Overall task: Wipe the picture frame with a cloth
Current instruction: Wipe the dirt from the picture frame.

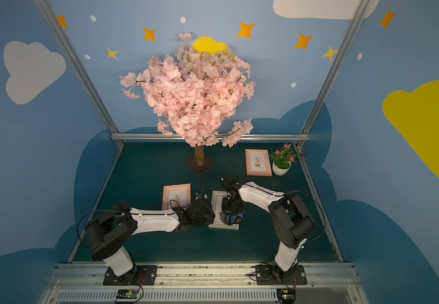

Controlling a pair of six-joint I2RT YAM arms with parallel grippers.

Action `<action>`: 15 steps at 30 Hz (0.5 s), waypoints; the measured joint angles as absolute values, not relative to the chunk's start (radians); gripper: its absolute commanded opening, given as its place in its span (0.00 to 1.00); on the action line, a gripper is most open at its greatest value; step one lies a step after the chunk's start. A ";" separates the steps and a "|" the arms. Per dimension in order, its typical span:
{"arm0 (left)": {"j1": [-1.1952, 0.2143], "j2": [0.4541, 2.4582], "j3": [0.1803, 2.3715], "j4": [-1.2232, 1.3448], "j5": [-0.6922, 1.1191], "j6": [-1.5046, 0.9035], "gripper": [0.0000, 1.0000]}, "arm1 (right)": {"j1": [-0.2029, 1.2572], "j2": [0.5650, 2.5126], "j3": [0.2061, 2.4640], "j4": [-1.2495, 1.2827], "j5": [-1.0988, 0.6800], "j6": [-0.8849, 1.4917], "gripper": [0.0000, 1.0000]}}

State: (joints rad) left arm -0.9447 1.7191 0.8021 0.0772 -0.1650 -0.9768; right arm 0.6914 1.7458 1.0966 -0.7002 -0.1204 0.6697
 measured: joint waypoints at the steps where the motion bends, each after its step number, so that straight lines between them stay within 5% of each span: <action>1: -0.945 1.719 0.802 0.077 -0.165 -0.977 0.26 | 0.713 1.746 1.095 -0.700 -0.125 0.677 0.00; 7: -0.945 1.719 0.802 0.077 -0.165 -0.977 0.26 | 0.760 1.737 1.082 -0.682 -0.135 0.699 0.00; 15: -0.948 1.720 0.801 0.082 -0.162 -0.986 0.26 | 0.641 1.620 0.977 -0.697 -0.139 0.682 0.00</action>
